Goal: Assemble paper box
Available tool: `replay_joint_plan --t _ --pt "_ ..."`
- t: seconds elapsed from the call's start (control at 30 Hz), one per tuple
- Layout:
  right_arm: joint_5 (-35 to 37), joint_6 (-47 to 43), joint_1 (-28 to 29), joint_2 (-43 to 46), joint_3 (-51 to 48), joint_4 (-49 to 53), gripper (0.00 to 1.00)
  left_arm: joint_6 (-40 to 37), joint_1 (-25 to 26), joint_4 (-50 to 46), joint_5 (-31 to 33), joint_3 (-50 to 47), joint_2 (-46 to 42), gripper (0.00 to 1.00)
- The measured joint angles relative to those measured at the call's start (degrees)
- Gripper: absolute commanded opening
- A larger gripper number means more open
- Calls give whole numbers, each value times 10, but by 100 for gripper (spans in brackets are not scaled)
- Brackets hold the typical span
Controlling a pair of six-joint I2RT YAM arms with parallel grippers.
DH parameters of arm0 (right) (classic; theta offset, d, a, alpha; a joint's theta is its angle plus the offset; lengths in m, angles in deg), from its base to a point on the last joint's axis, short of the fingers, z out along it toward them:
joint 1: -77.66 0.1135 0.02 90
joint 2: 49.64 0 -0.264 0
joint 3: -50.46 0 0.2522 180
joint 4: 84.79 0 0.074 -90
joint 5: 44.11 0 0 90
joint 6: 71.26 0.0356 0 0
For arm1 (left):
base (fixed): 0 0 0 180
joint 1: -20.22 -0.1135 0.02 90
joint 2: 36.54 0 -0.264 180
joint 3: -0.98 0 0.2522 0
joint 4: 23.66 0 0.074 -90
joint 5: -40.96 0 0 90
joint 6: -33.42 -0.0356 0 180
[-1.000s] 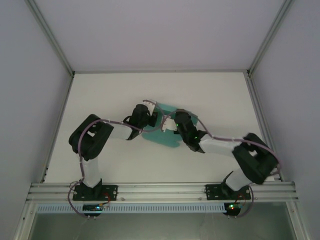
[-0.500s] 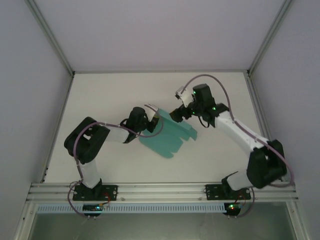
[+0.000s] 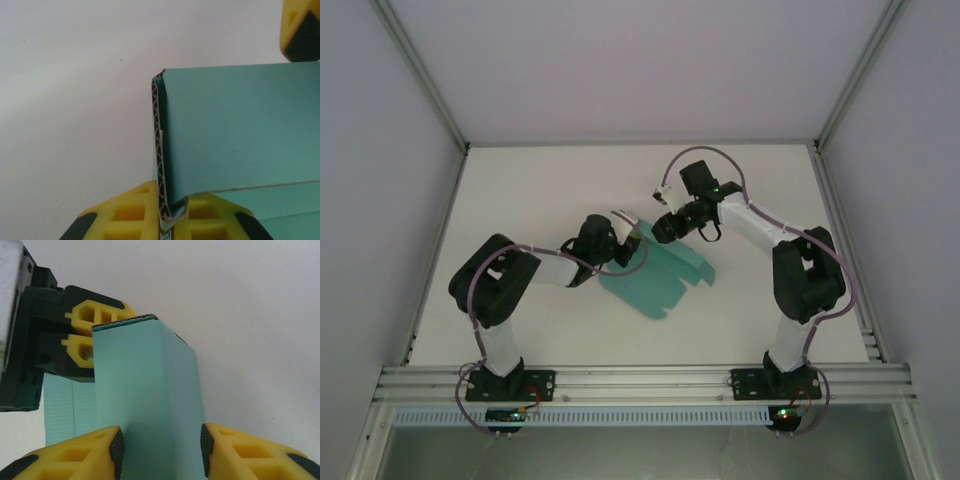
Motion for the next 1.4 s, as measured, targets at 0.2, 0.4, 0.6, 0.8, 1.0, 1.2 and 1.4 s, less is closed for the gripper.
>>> replay_joint_plan --t 0.2,0.4,0.6,0.8,1.0,1.2,1.4 --pt "-24 4 -8 -11 0 2 44 15 0 21 3 7 30 20" --pt "-46 5 -19 -17 0 -1 44 29 0 48 3 11 51 25" --pt "-63 5 -23 -29 11 7 44 33 -1 88 -7 14 65 31" --pt "-72 5 -27 -37 20 14 44 33 -1 103 -21 35 82 32" --pt "-79 5 -35 -40 28 14 46 33 -9 109 -30 67 109 0" --pt "-67 30 -48 -18 5 -3 80 54 -7 119 -2 42 94 0" --pt "-26 72 -90 209 -162 -56 99 109 -22 44 19 5 -1 0"
